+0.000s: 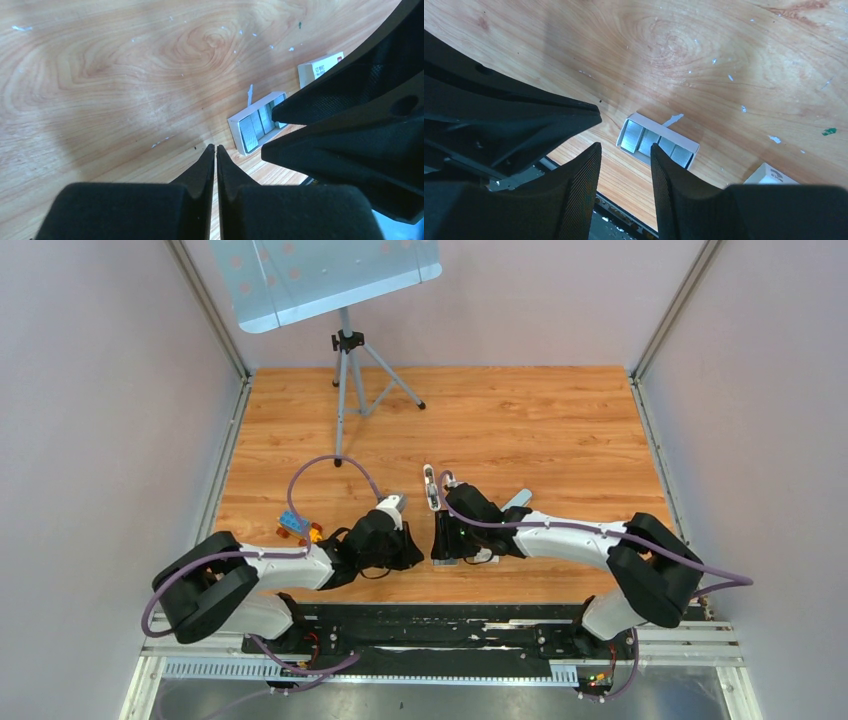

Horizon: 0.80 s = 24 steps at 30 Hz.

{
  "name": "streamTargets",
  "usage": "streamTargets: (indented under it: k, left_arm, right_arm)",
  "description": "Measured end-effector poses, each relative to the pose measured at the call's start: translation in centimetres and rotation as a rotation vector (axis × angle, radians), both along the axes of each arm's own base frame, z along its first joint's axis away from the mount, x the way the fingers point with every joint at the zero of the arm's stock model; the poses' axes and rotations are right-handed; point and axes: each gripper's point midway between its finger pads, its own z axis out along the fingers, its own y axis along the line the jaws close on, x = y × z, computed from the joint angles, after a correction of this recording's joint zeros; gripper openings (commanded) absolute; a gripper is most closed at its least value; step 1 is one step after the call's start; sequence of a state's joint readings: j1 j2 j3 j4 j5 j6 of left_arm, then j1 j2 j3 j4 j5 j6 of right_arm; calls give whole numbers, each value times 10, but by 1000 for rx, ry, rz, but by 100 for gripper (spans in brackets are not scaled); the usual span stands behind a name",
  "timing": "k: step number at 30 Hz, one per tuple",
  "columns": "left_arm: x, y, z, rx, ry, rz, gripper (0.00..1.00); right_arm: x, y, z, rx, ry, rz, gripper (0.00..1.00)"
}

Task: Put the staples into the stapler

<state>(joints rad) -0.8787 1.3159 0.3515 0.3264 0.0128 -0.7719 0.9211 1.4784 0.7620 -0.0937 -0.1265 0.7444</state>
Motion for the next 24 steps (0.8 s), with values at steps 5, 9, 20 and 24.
streamTargets:
  k: [5, 9, 20, 24]
  left_arm:
    - [-6, -4, -11, -39, 36, -5, 4]
    - [-6, -12, -11, -79, 46, -9, 4]
    - [-5, -18, -9, -118, 45, -13, 3]
    - [-5, -18, -9, -126, 50, -8, 3]
  right_arm:
    - [1, 3, -2, 3, 2, -2, 45]
    - [0, 4, -2, 7, 3, -4, 45]
    - [-1, 7, -6, 5, 8, -10, 45]
    - [0, 6, -10, -8, 9, -19, 45]
